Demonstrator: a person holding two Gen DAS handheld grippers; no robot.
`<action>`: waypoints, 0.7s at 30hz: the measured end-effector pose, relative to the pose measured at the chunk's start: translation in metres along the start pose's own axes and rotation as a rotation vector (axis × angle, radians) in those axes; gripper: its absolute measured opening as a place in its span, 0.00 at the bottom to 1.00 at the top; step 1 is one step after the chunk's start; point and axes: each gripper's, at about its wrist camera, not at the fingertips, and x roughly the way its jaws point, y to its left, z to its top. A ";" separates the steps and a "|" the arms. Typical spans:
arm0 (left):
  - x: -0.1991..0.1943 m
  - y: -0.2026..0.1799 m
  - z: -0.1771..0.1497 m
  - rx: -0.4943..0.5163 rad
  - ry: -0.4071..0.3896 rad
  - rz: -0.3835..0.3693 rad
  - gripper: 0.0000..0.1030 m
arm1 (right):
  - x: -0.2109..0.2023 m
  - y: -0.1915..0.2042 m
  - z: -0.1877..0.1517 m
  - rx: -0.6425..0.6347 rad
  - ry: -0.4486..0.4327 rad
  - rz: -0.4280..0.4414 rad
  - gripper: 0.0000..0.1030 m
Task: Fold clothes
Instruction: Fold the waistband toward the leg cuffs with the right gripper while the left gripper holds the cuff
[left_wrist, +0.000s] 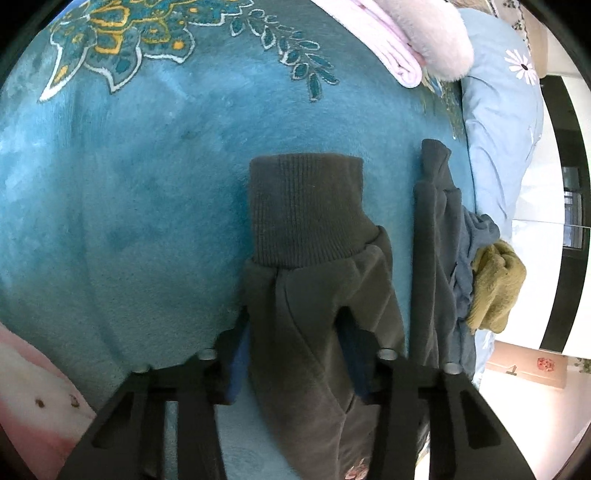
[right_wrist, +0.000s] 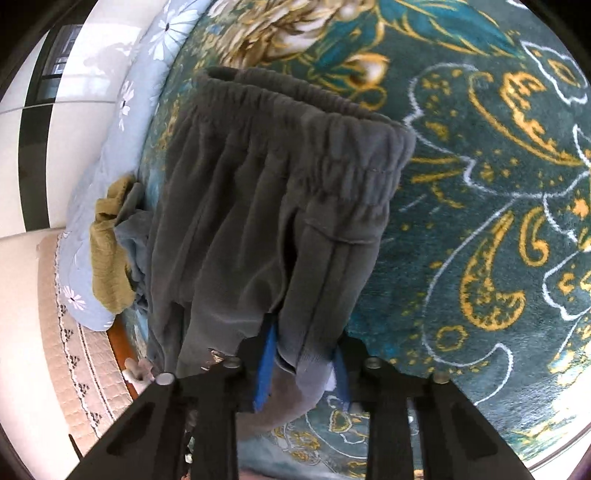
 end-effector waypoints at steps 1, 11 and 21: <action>0.000 0.000 0.000 0.002 0.001 -0.005 0.26 | -0.002 0.001 0.000 -0.002 -0.002 -0.003 0.18; -0.030 -0.021 -0.012 0.079 -0.068 -0.104 0.08 | -0.031 0.025 -0.006 -0.028 -0.044 0.020 0.09; -0.085 -0.075 0.002 0.127 -0.065 -0.179 0.07 | -0.089 0.046 -0.035 -0.071 -0.130 0.102 0.08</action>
